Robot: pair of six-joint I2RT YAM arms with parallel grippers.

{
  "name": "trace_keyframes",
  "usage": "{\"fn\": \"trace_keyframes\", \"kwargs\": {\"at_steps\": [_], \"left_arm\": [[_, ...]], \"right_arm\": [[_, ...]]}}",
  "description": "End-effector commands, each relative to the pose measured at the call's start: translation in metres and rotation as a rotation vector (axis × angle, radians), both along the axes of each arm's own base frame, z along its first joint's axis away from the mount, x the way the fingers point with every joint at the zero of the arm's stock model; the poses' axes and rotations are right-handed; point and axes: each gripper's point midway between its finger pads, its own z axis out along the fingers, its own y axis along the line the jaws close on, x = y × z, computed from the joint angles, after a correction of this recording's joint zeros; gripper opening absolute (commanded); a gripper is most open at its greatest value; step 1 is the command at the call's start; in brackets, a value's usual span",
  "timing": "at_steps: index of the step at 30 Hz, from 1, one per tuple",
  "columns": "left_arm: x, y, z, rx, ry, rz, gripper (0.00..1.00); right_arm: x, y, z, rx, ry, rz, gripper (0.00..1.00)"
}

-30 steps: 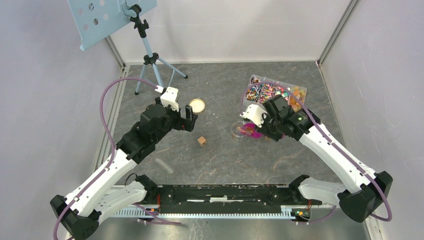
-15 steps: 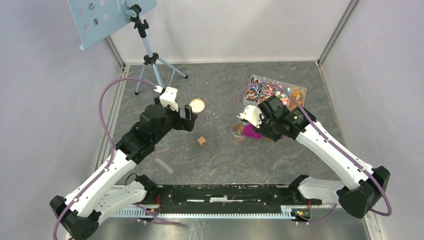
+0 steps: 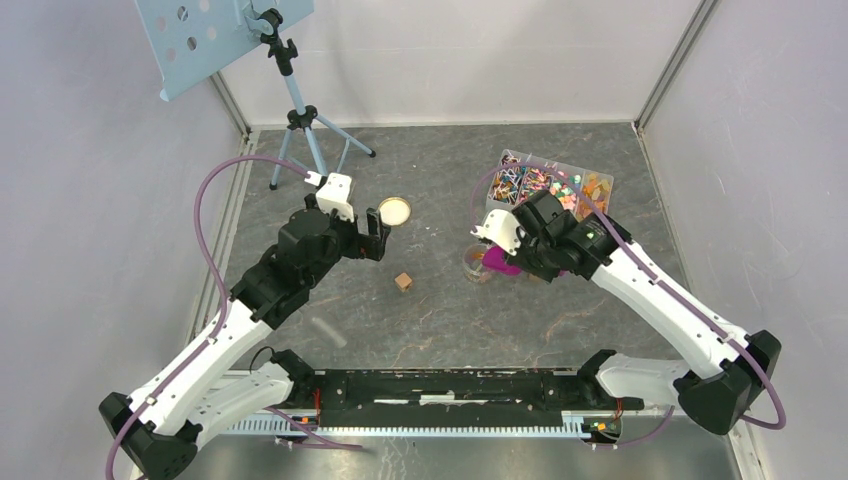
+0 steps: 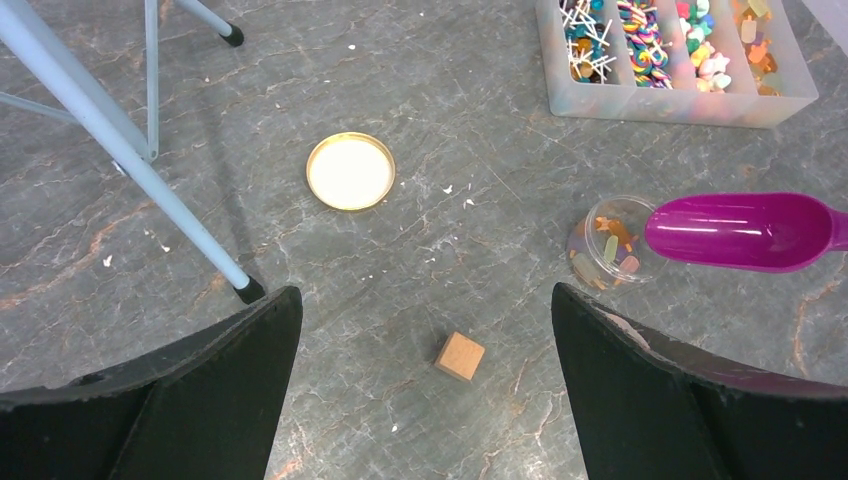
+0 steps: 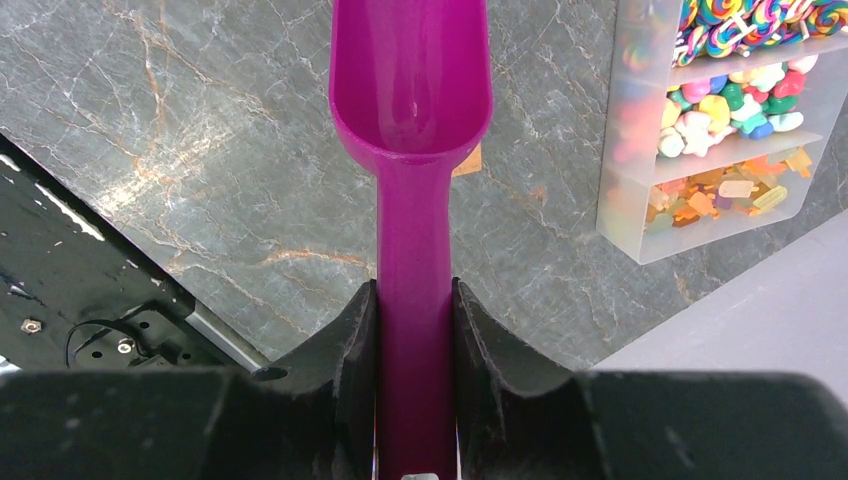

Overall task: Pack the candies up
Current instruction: Place the fake candies in the packing bottle, then scoop the fake candies from the storage box.

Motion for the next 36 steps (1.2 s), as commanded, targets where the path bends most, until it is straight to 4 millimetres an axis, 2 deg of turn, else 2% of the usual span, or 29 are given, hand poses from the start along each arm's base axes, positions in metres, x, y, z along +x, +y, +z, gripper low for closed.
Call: {"fn": "trace_keyframes", "kwargs": {"at_steps": [1,5,8,16,19,22,28,32,36], "left_arm": [[0.002,0.009,0.012,0.011,-0.062,0.028,1.0],[0.001,0.008,0.012,0.013,-0.066,0.021,1.0],[0.001,0.008,0.011,0.013,-0.07,0.02,1.0],[0.001,0.008,0.011,0.017,-0.073,0.014,1.0],[0.002,0.008,0.01,0.021,-0.073,0.014,1.0],[0.002,0.008,0.01,0.022,-0.074,0.014,1.0],[0.0,0.005,0.011,0.012,-0.072,-0.004,1.0],[-0.001,0.005,0.012,0.009,-0.073,-0.007,1.0],[-0.001,0.005,0.012,0.008,-0.076,-0.008,1.0]], "right_arm": [[0.005,0.004,0.023,0.038,-0.069,-0.005,0.0],[0.01,0.008,0.038,0.074,-0.124,-0.003,0.0],[0.02,0.017,0.058,0.152,-0.226,-0.003,0.0],[0.048,0.014,0.103,0.23,-0.479,-0.065,0.0],[0.057,0.003,0.112,0.234,-0.59,-0.124,0.0],[0.063,-0.014,0.127,0.259,-0.671,-0.266,0.0],[0.077,-0.043,0.143,0.255,-0.644,-0.536,0.0],[0.085,-0.067,0.136,0.278,-0.595,-0.667,0.0],[0.091,-0.098,0.118,0.25,-0.489,-0.799,0.0]]}}
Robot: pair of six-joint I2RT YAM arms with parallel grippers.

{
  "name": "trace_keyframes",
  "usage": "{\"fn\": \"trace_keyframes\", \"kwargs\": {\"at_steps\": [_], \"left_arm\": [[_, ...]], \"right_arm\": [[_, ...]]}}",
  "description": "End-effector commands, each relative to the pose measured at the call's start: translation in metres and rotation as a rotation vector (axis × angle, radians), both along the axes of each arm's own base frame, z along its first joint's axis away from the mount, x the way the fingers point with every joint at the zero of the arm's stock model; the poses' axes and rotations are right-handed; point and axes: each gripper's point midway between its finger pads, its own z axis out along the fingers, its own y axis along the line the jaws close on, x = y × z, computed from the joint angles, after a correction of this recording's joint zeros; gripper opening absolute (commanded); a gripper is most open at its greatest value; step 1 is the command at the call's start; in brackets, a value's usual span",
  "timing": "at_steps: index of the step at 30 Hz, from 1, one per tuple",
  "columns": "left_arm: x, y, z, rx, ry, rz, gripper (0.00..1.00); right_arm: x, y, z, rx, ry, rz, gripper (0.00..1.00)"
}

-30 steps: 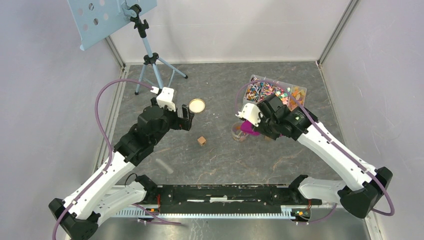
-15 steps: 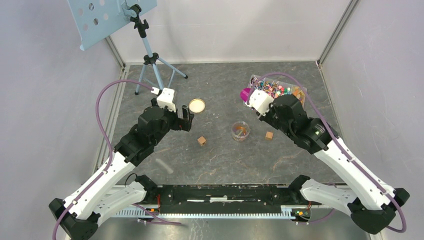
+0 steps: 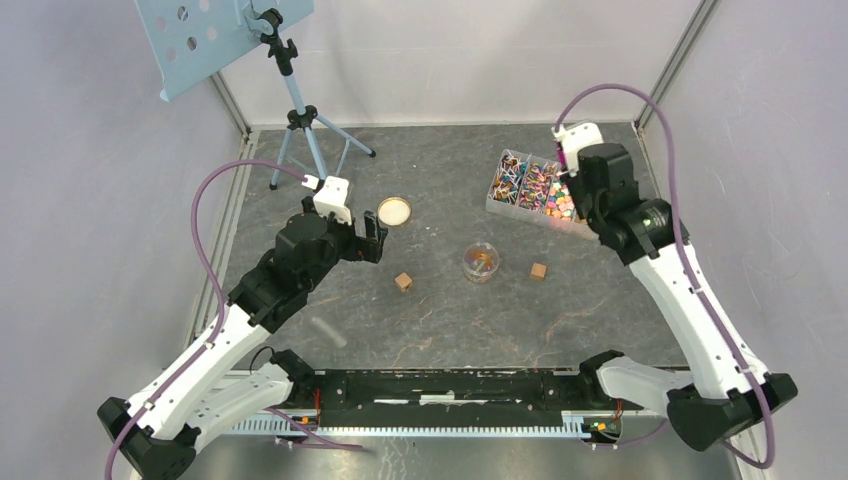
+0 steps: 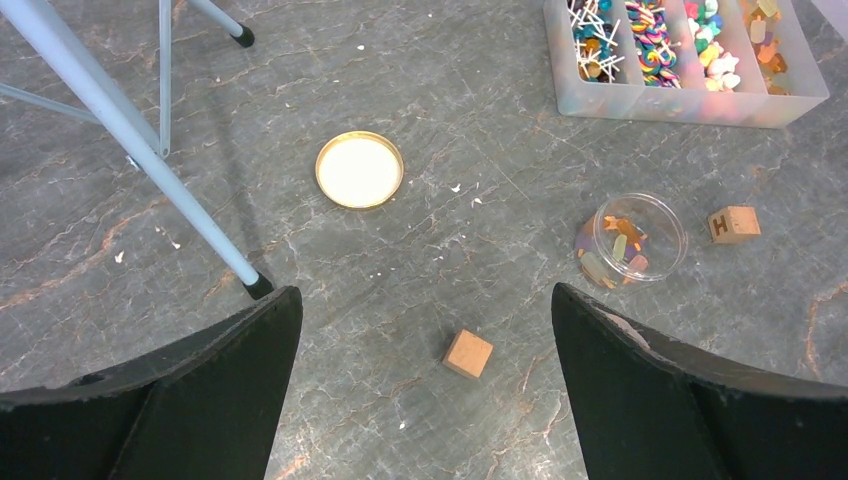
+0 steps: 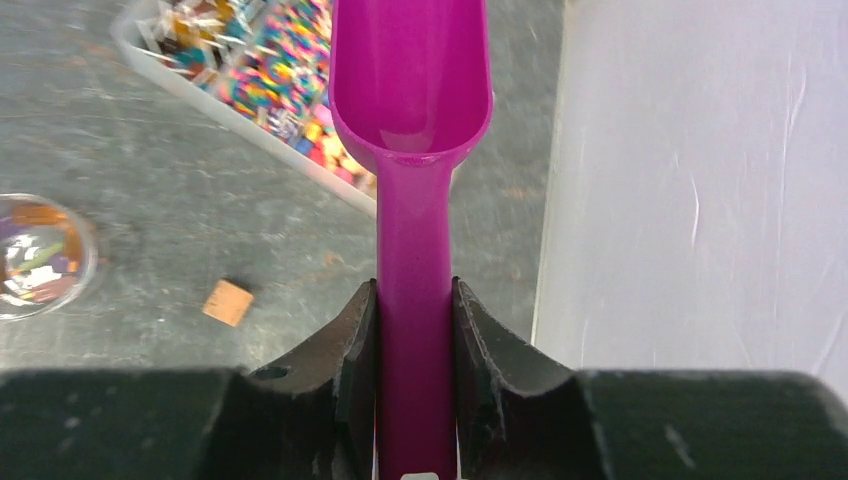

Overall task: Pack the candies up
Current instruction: Scoop the fake candies from the storage box.

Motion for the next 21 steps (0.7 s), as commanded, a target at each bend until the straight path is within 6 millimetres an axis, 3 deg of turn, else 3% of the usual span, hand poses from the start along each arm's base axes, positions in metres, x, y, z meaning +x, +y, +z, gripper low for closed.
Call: {"fn": "trace_keyframes", "kwargs": {"at_steps": [1,11,21], "left_arm": [[0.001,-0.002,0.013,0.0,-0.06,-0.024,1.0],[0.001,-0.007,0.009,-0.003,-0.044,-0.042,1.0],[0.001,-0.01,0.01,-0.015,-0.045,-0.052,1.0]], "right_arm": [[0.002,-0.03,-0.006,0.075,0.086,-0.151,0.0],[0.014,-0.075,-0.05,0.197,0.299,-0.302,0.0],[0.02,-0.081,-0.097,0.227,0.49,-0.405,0.0]]}}
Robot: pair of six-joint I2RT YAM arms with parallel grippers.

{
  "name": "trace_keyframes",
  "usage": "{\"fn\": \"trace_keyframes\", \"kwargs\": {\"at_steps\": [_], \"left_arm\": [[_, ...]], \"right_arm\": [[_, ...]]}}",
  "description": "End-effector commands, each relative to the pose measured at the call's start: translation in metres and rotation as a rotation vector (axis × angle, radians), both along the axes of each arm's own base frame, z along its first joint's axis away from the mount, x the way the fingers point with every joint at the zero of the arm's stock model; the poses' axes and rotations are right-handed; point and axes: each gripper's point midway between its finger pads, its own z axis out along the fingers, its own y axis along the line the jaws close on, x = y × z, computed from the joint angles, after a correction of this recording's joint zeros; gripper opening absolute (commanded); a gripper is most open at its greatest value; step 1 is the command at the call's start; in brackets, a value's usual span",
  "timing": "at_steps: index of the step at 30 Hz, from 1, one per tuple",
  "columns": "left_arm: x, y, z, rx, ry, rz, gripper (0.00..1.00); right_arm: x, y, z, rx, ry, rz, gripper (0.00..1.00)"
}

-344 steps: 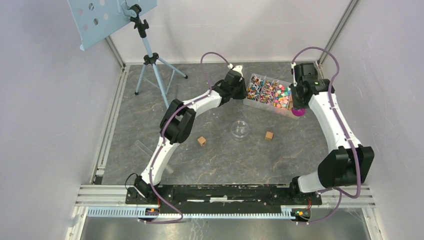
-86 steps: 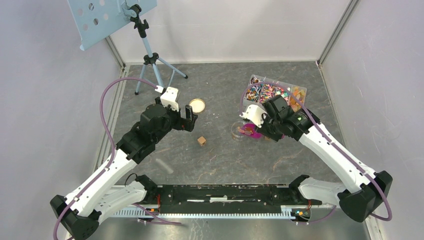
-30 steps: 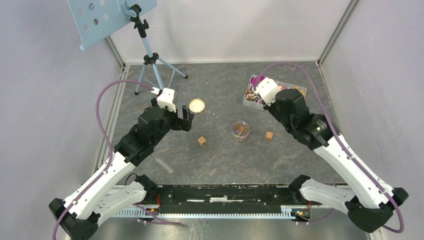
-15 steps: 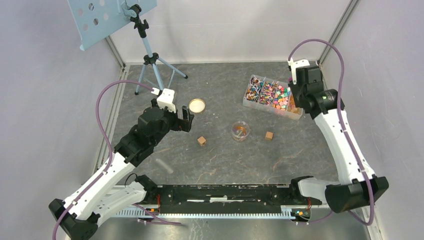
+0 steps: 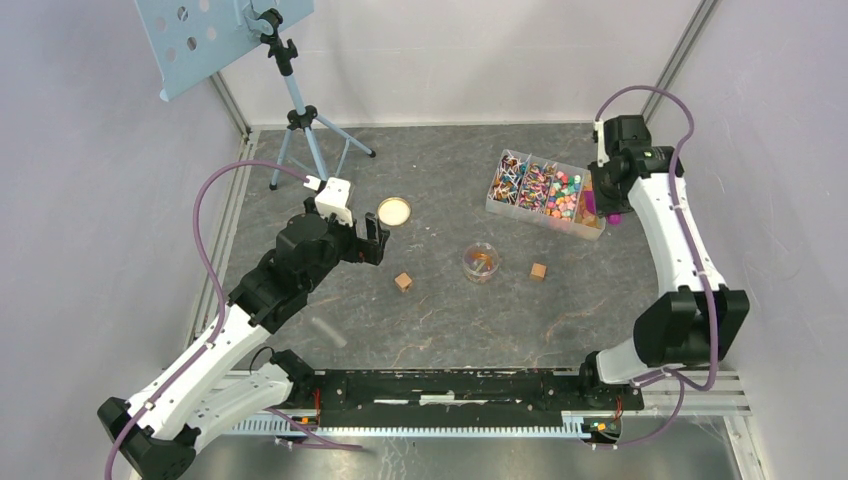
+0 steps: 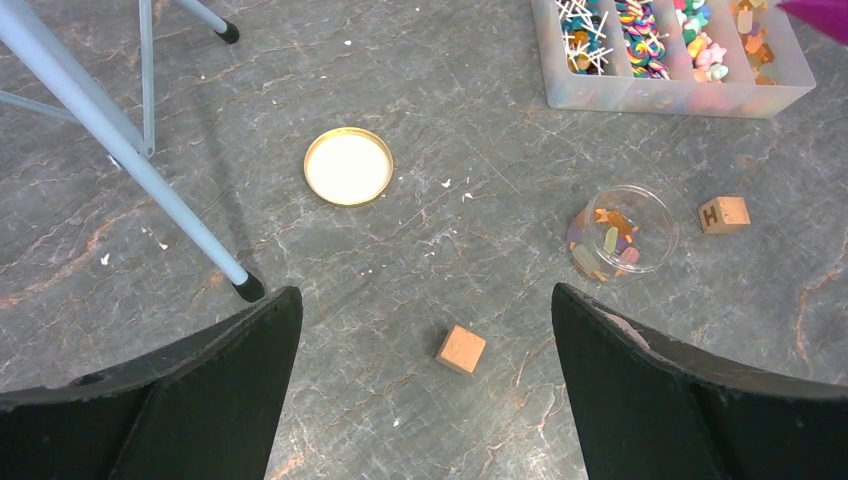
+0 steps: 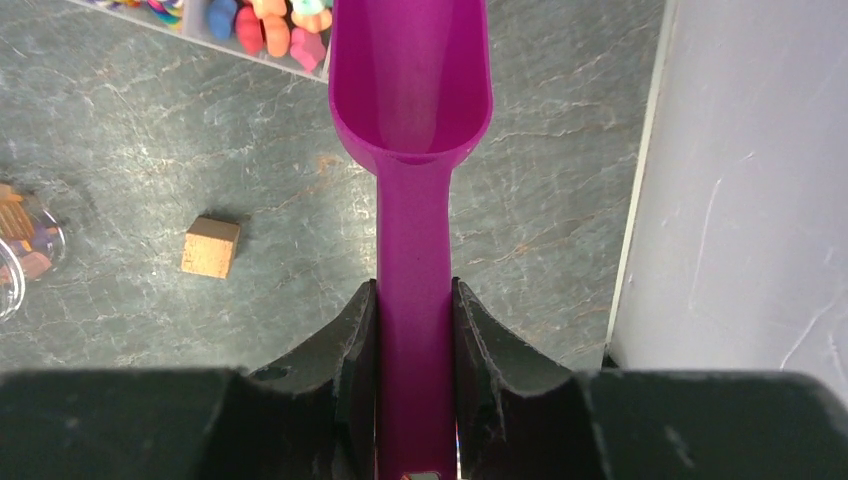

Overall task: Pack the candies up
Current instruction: Scoop the fake candies from the storage box.

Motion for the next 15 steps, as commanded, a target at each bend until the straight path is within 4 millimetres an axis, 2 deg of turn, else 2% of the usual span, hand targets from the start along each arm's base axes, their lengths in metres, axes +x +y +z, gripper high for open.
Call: {"fn": "trace_keyframes", "kwargs": {"at_steps": [1,2,3,9,15], "left_arm": [[0.003,-0.007,0.011,-0.012,-0.051,-0.032,1.0],[0.003,-0.007,0.01,-0.01,-0.048,-0.035,1.0],[0.003,-0.008,0.01,-0.009,-0.045,-0.037,1.0],[0.004,-0.008,0.009,-0.005,-0.043,-0.034,1.0],[0.005,-0.006,0.009,0.001,-0.046,-0.026,1.0]], "right_arm": [[0.0,0.001,-0.008,0.022,0.05,-0.038,0.0],[0.001,0.0,-0.011,0.02,0.06,-0.042,0.0],[-0.001,-0.01,-0.015,0.017,0.075,-0.074,0.0],[-0.006,-0.015,-0.041,0.001,0.171,-0.094,0.0],[0.013,-0.014,-0.054,0.032,0.186,-0.096,0.0]]}}
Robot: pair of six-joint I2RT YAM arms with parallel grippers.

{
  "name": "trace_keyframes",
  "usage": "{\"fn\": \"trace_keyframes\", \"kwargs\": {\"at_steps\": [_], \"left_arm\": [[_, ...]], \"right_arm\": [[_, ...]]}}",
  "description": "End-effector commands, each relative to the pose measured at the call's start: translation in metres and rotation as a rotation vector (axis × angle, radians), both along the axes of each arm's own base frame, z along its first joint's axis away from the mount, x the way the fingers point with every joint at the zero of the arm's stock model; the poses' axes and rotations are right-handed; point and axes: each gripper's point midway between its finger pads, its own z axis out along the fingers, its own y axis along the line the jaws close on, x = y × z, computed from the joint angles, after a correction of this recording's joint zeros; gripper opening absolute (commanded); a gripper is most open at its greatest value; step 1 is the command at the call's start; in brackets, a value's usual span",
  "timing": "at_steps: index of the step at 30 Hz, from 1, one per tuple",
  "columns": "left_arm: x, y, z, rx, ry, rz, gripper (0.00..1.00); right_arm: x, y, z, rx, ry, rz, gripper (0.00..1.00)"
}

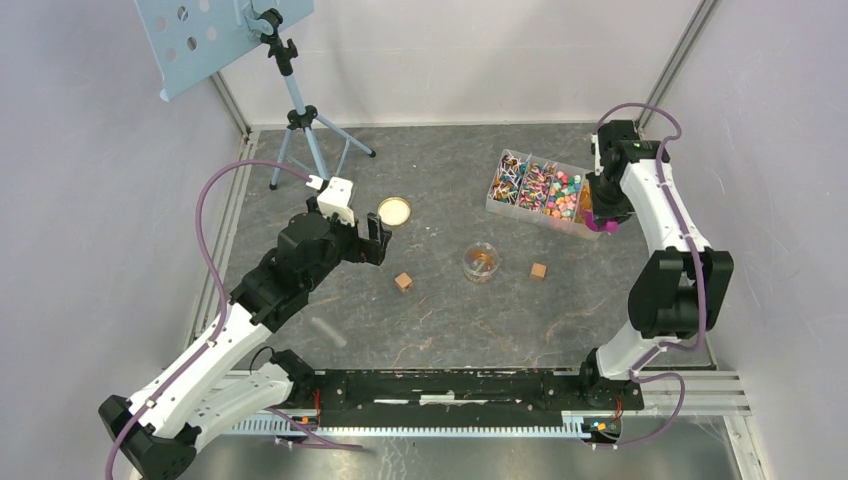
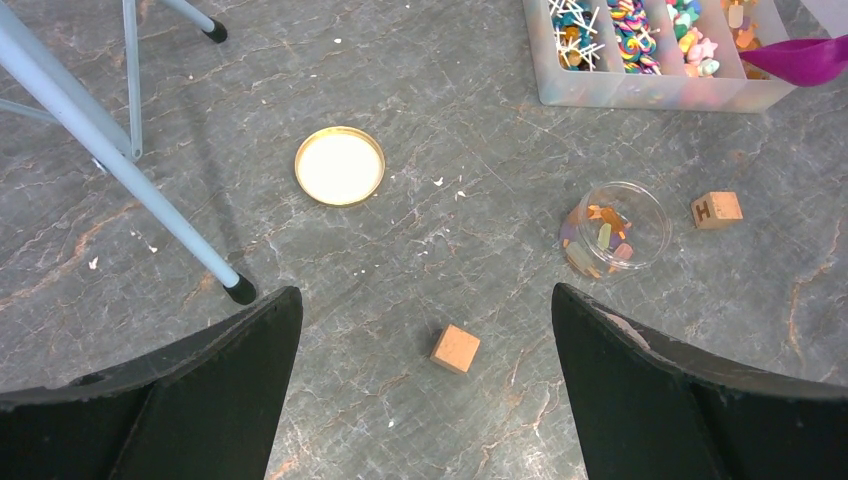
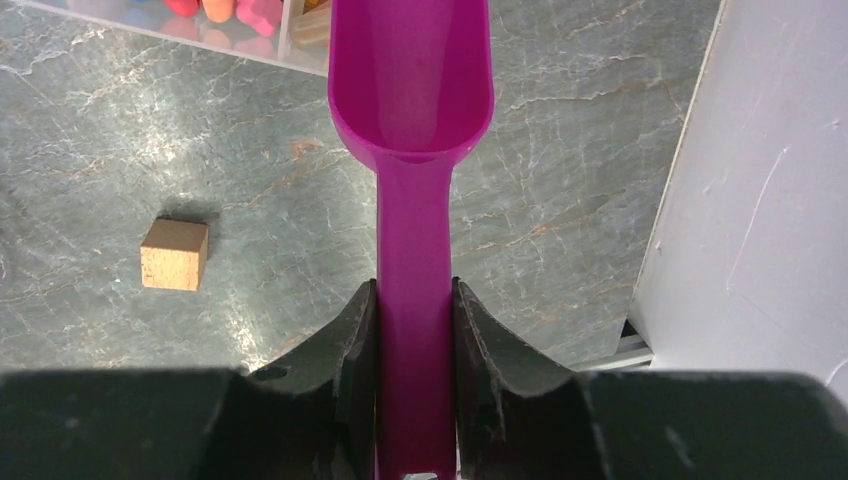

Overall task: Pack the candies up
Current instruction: Scoop the fake candies from the storage box.

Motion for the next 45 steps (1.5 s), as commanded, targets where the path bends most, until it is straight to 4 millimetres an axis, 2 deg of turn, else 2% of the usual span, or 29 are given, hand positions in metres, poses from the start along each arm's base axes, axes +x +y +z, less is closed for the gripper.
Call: {"fn": "trace_keyframes", "kwargs": {"at_steps": [1,6,14,27,37,45], "left_arm": [[0.005,-0.001,0.01,0.005,-0.053,-0.005,1.0],[0.006,0.001,0.011,0.011,-0.058,0.003,1.0],[0.006,0.002,0.012,0.013,-0.064,0.002,1.0],[0.004,-0.001,0.014,0.005,-0.07,-0.014,1.0],[0.004,0.0,0.014,0.004,-0.073,-0.015,1.0],[0.004,-0.001,0.013,0.004,-0.072,-0.017,1.0]], "right_arm": [[0.015,0.0,-0.007,0.021,0.002,-0.022,0.0],[0.028,0.0,-0.025,0.032,0.047,-0.024,0.0],[0.047,0.002,-0.037,0.045,-0.019,-0.032,0.0],[0.043,-0.002,-0.061,0.019,-0.066,-0.021,0.0],[0.041,-0.004,-0.07,0.012,-0.119,-0.01,0.0],[0.039,-0.005,-0.069,0.004,-0.159,-0.005,0.0]]}}
